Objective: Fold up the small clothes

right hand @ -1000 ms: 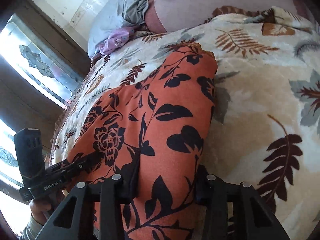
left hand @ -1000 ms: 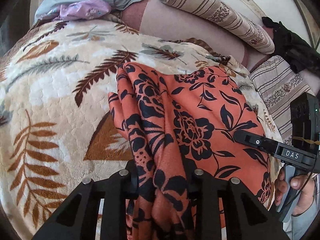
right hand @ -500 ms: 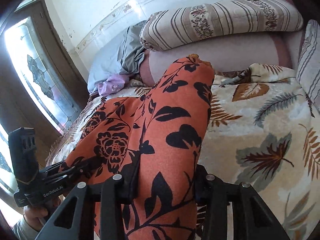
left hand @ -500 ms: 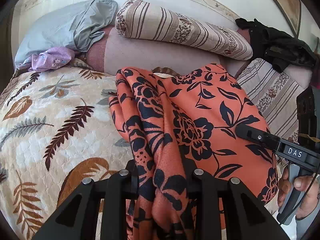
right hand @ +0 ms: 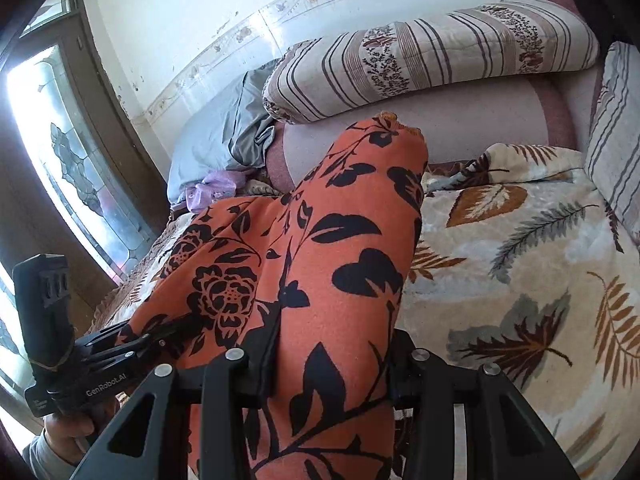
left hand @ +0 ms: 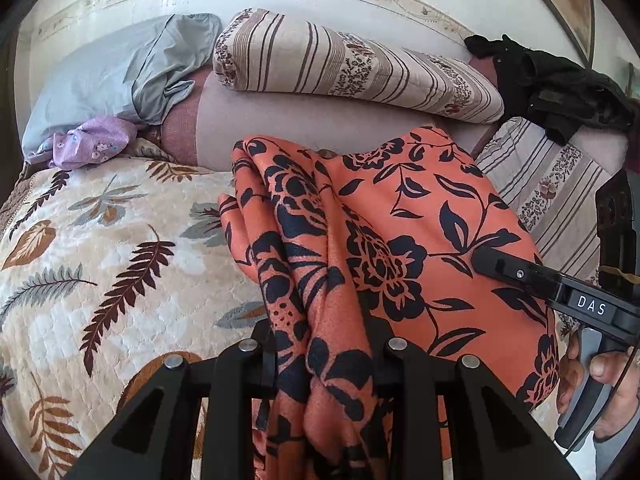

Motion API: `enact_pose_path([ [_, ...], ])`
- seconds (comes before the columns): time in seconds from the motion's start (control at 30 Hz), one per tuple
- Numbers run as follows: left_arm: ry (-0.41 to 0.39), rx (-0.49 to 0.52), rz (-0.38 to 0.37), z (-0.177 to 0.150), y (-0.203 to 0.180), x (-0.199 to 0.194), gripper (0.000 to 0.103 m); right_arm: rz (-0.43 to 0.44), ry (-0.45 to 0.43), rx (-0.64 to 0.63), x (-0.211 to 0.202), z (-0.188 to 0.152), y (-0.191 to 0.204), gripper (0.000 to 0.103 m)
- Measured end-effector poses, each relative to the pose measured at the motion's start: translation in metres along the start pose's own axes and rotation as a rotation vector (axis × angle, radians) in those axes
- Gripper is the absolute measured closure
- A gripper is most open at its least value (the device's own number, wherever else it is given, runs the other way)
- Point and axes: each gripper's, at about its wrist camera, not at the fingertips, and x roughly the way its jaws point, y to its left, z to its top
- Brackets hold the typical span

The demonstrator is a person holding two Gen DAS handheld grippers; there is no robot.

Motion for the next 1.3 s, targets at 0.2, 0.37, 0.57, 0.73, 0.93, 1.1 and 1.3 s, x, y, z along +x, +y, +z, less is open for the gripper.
enact_pose_path([
  [0.2, -0.025, -0.002, 0.003, 0.005, 0.001, -0.004, 0.074, 0.012, -0.017, -0.013, 0.000, 0.007, 0.003, 0.060],
  [0.37, -0.034, -0.006, 0.005, 0.003, 0.002, -0.003, 0.074, 0.023, -0.018, -0.012, 0.002, 0.010, 0.003, 0.060],
  [0.57, 0.020, -0.025, 0.000, -0.013, 0.006, 0.018, 0.074, 0.030, 0.039, 0.020, 0.021, -0.005, -0.013, 0.060],
  [0.73, 0.184, -0.027, -0.003, -0.046, 0.014, 0.076, 0.068, -0.010, 0.171, 0.113, 0.062, -0.036, -0.056, 0.058],
  [0.93, 0.169, -0.112, -0.046, -0.053, 0.045, 0.064, 0.045, -0.101, 0.220, 0.212, 0.066, -0.059, -0.092, 0.034],
  [1.1, 0.172, -0.242, -0.118, -0.031, 0.063, 0.076, 0.045, -0.061, 0.198, 0.216, 0.068, -0.037, -0.091, 0.029],
  [1.3, 0.249, -0.213, -0.117, -0.056, 0.051, 0.099, 0.069, -0.066, 0.259, 0.247, 0.094, -0.046, -0.102, 0.046],
])
